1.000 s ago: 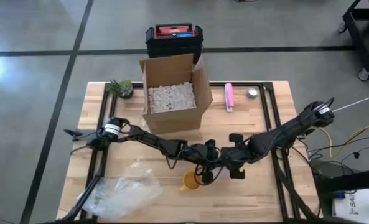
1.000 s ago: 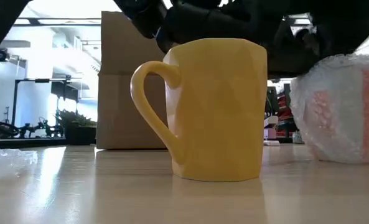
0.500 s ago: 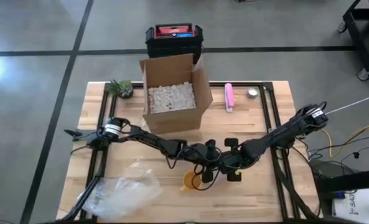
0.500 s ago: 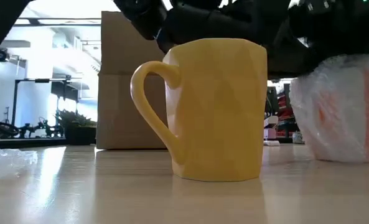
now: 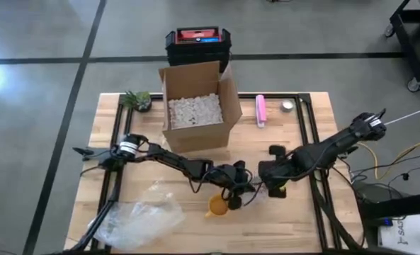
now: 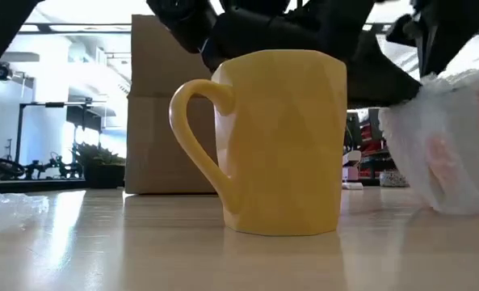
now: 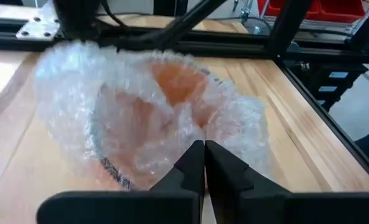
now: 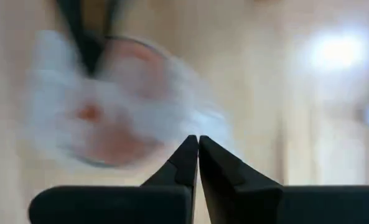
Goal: Wrap mug
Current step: Wrap the orange mug in the right transparent bubble wrap
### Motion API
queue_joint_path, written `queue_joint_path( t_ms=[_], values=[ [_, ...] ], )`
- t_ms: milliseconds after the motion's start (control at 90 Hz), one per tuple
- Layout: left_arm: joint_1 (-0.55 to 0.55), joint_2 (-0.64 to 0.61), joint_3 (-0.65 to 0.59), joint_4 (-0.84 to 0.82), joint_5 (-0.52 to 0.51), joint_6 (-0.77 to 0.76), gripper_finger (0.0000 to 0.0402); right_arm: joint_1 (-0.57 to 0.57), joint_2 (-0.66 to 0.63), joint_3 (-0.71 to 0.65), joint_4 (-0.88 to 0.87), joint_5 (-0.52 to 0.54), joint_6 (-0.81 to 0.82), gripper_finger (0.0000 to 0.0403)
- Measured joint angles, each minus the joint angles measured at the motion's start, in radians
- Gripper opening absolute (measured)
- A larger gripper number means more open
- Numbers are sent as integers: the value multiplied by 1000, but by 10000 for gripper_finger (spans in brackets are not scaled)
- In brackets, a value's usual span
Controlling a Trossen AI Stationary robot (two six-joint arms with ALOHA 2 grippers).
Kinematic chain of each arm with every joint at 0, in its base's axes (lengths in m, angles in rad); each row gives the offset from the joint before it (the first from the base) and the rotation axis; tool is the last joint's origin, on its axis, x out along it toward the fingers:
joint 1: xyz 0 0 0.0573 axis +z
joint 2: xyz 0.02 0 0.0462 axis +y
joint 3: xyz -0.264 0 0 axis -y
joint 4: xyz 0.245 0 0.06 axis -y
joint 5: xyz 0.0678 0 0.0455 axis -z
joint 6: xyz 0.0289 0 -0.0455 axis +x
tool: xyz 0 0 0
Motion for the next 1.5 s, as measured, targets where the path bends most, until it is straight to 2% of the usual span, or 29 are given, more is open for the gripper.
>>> queue_joint_path(
  t_ms=[256, 844, 1067, 1389, 1500],
  values=[
    [1, 2, -2, -4, -7, 0, 0, 1, -47, -113, 39, 2, 62, 0],
    [2, 2, 0, 1, -7, 0, 0, 3, -52, -120, 184, -4, 27, 0],
    [2, -16, 0, -6, -8, -4, 0, 21, -53, -205, 206, -8, 83, 0],
    [1, -27, 2, -8, -5, -26, 0, 30, -40, -301, 538, -25, 61, 0],
    [1, -27, 2, -15, -2, -26, 0, 29, -16, -324, 601, -16, 54, 0]
  ],
)
